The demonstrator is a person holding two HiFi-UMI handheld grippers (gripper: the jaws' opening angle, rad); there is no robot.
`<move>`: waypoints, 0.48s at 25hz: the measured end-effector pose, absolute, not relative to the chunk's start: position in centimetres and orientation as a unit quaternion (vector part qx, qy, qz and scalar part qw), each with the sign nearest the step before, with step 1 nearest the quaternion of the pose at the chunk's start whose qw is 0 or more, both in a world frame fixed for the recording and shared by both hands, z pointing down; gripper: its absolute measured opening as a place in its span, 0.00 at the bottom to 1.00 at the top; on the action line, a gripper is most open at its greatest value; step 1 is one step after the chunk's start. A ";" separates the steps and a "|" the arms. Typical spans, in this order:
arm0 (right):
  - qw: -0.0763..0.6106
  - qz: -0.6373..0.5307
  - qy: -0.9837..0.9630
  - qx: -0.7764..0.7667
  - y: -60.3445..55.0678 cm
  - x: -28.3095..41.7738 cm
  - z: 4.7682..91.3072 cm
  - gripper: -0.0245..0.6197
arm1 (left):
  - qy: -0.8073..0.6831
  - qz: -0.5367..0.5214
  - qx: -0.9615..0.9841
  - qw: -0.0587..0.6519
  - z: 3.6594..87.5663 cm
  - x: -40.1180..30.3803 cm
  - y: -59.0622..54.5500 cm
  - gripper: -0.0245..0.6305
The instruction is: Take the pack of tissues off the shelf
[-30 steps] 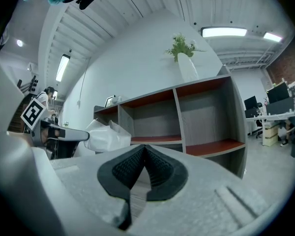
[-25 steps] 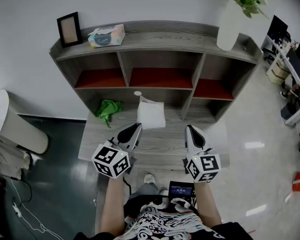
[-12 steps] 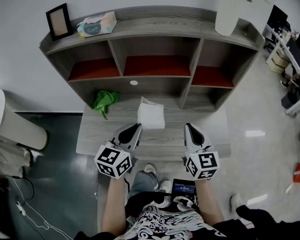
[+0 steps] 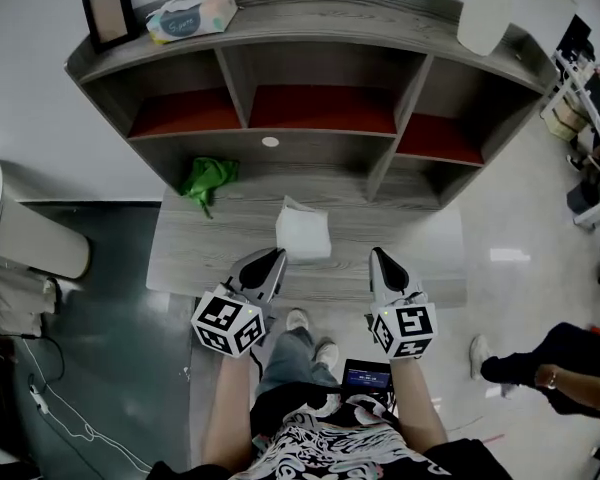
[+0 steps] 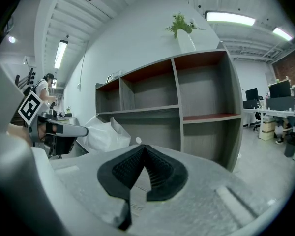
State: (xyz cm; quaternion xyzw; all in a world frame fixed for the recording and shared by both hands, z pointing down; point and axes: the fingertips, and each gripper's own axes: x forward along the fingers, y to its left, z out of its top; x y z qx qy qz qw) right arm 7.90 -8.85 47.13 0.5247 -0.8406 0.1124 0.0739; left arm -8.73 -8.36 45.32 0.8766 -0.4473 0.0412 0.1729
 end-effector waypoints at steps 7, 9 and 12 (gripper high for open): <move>0.098 0.131 -0.835 0.525 -8.7 8.1 50.4 0.05 | -0.437 0.053 0.873 0.211 49.7 -8.6 -8.3 0.06; 0.103 0.137 -0.832 0.527 -8.9 8.3 51.3 0.05 | -0.430 0.065 0.874 0.217 51.0 -8.5 -8.4 0.06; 0.112 0.145 -0.828 0.530 -9.1 8.5 52.5 0.05 | -0.425 0.074 0.873 0.228 52.7 -8.3 -8.6 0.06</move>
